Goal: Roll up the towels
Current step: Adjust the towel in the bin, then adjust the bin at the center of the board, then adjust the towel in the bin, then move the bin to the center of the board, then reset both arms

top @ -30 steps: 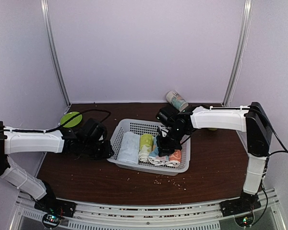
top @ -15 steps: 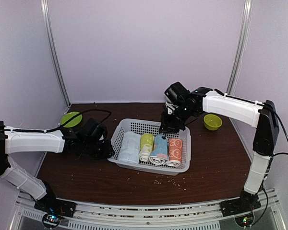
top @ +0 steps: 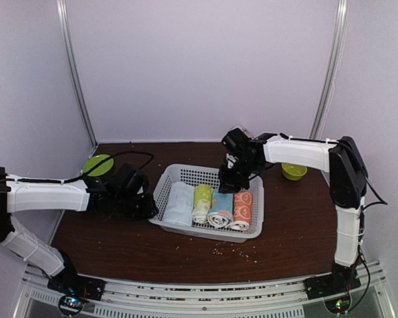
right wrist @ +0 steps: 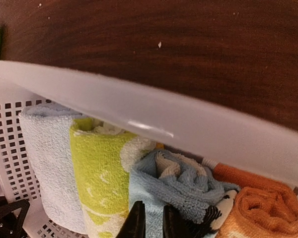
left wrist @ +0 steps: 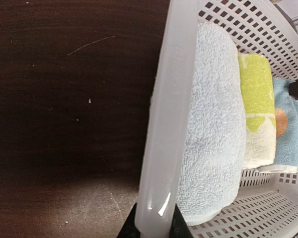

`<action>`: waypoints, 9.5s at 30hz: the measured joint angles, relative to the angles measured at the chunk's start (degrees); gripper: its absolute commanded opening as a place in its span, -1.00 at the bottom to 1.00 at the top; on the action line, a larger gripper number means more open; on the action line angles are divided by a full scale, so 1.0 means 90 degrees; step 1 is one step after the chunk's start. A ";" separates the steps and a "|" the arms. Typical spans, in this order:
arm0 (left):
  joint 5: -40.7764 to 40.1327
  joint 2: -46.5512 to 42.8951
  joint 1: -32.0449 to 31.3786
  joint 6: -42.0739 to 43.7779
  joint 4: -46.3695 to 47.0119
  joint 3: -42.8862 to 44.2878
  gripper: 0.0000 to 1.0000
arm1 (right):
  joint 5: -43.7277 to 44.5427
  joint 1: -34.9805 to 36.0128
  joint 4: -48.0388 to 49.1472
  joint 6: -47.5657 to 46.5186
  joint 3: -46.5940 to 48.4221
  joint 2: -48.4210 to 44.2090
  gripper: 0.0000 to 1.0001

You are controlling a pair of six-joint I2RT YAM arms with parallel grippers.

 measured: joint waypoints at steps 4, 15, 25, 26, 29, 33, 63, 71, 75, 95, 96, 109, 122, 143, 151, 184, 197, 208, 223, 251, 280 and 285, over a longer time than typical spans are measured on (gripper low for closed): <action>0.0010 0.0029 0.0000 -0.0051 0.0068 0.0002 -1.00 | -0.0046 -0.0080 0.0345 0.0063 -0.0010 -0.0061 -0.36; 0.0012 0.0024 0.0000 -0.0119 0.0097 -0.0010 -1.00 | 0.0143 -0.0102 0.0950 -0.0204 -0.1545 -0.2895 0.21; -0.0097 -0.0177 -0.0007 -0.0075 0.0168 -0.0335 0.35 | 0.0512 -0.0104 0.1921 0.0243 -0.5343 -0.5433 0.40; -0.0107 -0.0221 -0.0005 -0.0078 0.0102 -0.0369 0.40 | 0.0559 -0.0104 0.1957 0.0308 -0.5622 -0.5600 0.40; -0.0134 -0.0410 -0.0012 -0.0041 -0.0182 -0.0403 0.49 | 0.0631 -0.0104 0.2018 0.0367 -0.5892 -0.5804 0.39; -0.0374 -0.0969 -0.0012 0.0087 -0.0845 -0.0316 0.66 | 0.0724 -0.0104 0.2125 0.0362 -0.5904 -0.5904 0.38; 0.1161 0.0755 0.1270 0.2220 -0.0289 0.1353 -0.93 | 0.1086 -0.0294 0.1834 -0.0117 -0.4600 -0.4187 -0.83; 0.1273 0.0605 0.1290 0.1953 0.0085 0.1066 -1.00 | 0.1302 -0.0372 0.1234 -0.0597 -0.3956 -0.3585 -0.45; 0.1331 0.0544 0.1205 0.1819 0.0204 0.0962 -0.99 | 0.1311 -0.0355 0.0967 -0.0879 -0.3808 -0.3395 0.09; 0.1661 0.0374 0.1047 0.1579 0.0384 0.0680 -0.80 | 0.1379 0.0539 0.0129 -0.0962 -0.1994 -0.3480 -0.41; 0.1661 0.0374 0.1047 0.1576 0.0384 0.0680 -0.79 | 0.1112 0.0600 0.0328 -0.0867 -0.1953 -0.3225 -0.45; 0.1664 0.0357 0.1047 0.1540 0.0447 0.0631 -0.80 | 0.0041 0.1241 0.1037 -0.0510 -0.1494 -0.1348 -0.62; 0.1661 0.0357 0.1047 0.1535 0.0454 0.0624 -0.81 | 0.0568 0.1200 0.0797 -0.0367 -0.1753 -0.1083 -0.65; 0.1647 0.0357 0.1047 0.1530 0.0454 0.0624 -0.80 | 0.0556 0.0304 0.0549 -0.0359 -0.3011 -0.2793 -0.75; 0.1642 0.0352 0.1047 0.1525 0.0459 0.0619 -0.80 | 0.0491 0.0444 0.0716 -0.0308 -0.3186 -0.2460 -0.85; 0.1600 0.0325 0.1039 0.1472 0.0600 0.0525 -0.81 | 0.0797 0.0338 0.0068 -0.0721 -0.2470 -0.1824 -0.78; 0.1596 0.0253 0.1039 0.1462 0.0765 0.0393 -0.80 | 0.1647 0.0194 -0.0520 -0.0974 -0.2307 -0.1693 -0.59; 0.1581 0.0204 0.1018 0.1460 0.0731 0.0330 -0.33 | 0.1175 0.0158 -0.0512 -0.1005 -0.1970 -0.2878 -0.13; 0.1511 -0.0498 0.1001 0.1460 0.0036 0.0155 0.35 | 0.1328 -0.0270 0.0765 -0.0214 -0.4843 -0.5382 0.22; 0.0481 -0.2300 0.0998 0.0787 -0.0964 -0.0469 0.48 | 0.0257 -0.0522 0.3497 0.0993 -0.6033 -0.4573 -0.85; -0.0187 -0.2535 0.0998 0.0991 -0.1365 -0.0488 0.51 | 0.0843 -0.0556 0.3631 0.0597 -0.3048 -0.1649 0.40; -0.0619 -0.2606 0.0998 0.1464 -0.1467 -0.0100 0.58 | 0.1015 -0.0576 0.2987 -0.0109 -0.3048 -0.2514 0.70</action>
